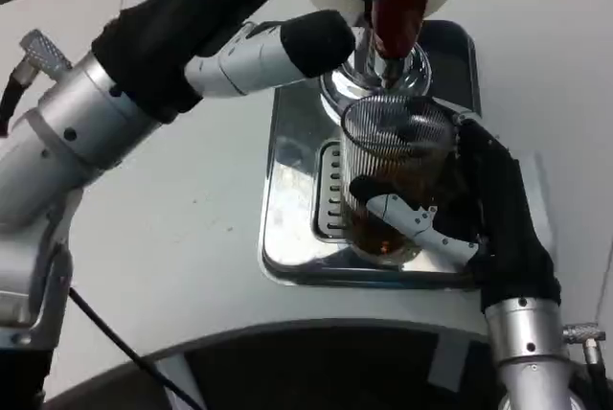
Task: Grasp the cup under the faucet to collect the drink, then remove the cup.
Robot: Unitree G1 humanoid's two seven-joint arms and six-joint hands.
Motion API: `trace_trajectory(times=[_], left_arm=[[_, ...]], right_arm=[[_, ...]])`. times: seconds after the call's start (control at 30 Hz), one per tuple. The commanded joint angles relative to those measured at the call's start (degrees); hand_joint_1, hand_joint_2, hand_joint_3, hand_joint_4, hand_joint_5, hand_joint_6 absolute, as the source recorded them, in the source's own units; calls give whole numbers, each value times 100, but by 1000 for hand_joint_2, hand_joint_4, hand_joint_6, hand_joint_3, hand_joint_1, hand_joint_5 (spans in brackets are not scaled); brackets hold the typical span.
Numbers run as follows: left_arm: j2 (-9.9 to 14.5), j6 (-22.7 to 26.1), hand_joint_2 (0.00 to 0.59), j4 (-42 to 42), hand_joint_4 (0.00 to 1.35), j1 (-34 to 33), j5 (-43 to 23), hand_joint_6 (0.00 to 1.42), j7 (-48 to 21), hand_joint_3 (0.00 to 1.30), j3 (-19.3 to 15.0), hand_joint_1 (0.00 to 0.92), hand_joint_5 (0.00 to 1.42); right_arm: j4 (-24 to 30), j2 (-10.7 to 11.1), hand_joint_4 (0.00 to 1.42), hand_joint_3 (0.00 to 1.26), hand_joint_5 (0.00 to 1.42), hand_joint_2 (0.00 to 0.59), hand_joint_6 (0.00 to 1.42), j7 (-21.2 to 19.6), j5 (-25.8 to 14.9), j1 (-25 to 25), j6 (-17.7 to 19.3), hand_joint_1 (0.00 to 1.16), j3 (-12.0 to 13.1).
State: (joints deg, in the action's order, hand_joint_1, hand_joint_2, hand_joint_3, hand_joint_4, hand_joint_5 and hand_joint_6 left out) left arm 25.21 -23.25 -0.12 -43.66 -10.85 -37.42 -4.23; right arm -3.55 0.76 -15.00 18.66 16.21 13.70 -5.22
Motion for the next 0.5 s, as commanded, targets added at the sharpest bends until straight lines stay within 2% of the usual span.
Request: trace_trajectory(times=[0.03,0.27,0.5], left_arm=[[154,147,65,-304,255,330,-86,329,113,219,-174,0,320],[265,306,66,-667,267,804,-104,332,250,229,-431,0,326],[271,493,67,-1022,269,1294,-98,334,478,232,-661,0,326]], right_arm=[[243,-68,618,520,708,242,453,-73,20,-139,7,838,18],[384,-58,627,532,731,238,476,-69,21,-190,-21,846,73],[503,-28,644,549,755,222,508,-56,18,-263,-41,857,144]])
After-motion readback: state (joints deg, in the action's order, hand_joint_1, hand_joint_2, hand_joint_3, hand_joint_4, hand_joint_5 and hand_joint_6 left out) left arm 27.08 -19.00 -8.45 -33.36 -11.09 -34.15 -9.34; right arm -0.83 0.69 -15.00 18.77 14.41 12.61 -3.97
